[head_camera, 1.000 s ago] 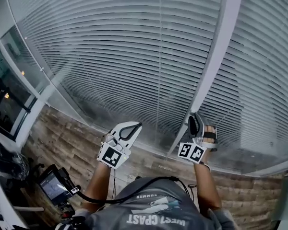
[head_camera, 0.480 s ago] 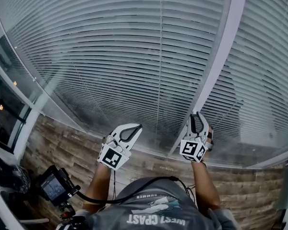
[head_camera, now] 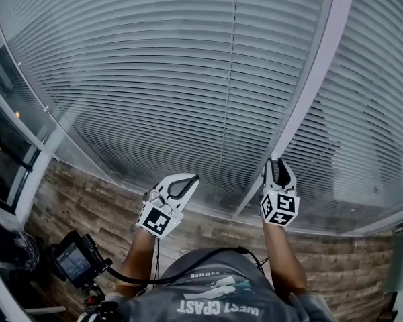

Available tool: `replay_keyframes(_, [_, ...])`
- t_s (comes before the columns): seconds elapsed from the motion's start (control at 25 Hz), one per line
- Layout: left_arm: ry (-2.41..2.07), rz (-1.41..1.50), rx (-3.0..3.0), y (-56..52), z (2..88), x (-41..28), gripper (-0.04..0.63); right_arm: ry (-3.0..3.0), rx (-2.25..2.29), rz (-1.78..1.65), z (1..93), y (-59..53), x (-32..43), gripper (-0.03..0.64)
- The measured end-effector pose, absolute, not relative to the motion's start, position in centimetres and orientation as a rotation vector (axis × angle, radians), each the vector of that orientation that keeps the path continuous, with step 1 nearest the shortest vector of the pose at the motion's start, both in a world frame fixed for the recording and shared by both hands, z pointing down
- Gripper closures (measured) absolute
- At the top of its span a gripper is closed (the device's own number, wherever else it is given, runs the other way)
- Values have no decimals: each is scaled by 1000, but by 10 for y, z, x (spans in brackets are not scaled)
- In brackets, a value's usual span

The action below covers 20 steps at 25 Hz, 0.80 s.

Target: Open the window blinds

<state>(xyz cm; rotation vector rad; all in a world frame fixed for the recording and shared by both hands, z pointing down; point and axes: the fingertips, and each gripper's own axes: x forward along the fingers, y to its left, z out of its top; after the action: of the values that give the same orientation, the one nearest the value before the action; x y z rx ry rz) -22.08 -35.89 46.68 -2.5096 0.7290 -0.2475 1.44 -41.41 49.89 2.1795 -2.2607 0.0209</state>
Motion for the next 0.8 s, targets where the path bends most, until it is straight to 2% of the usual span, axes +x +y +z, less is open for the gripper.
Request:
replay_keyframes(0.08, [724, -244, -2512, -358, 467, -220, 592, -2096, 2039, -217, 500, -413, 10, 495])
replay_keyframes(0.2, [727, -237, -2523, -358, 468, -219, 592, -1566, 1620, -754, 509, -414, 0, 495])
replay_keyframes(0.28, [721, -248, -2520, -358, 468, -218, 592, -1343, 1425, -915, 513, -416, -3, 497])
replay_keyframes(0.4, [718, -247, -2518, -357, 468, -217, 592, -1544, 1518, -806, 511, -415, -3, 495])
replay_keyframes(0.64, [727, -260, -2514, -359, 469, -221, 592, -2084, 1965, -273, 493, -410, 8, 492])
replay_keyframes(0.8, [727, -262, -2520, -358, 470, -218, 592, -2062, 1978, -232, 497, -416, 9, 495])
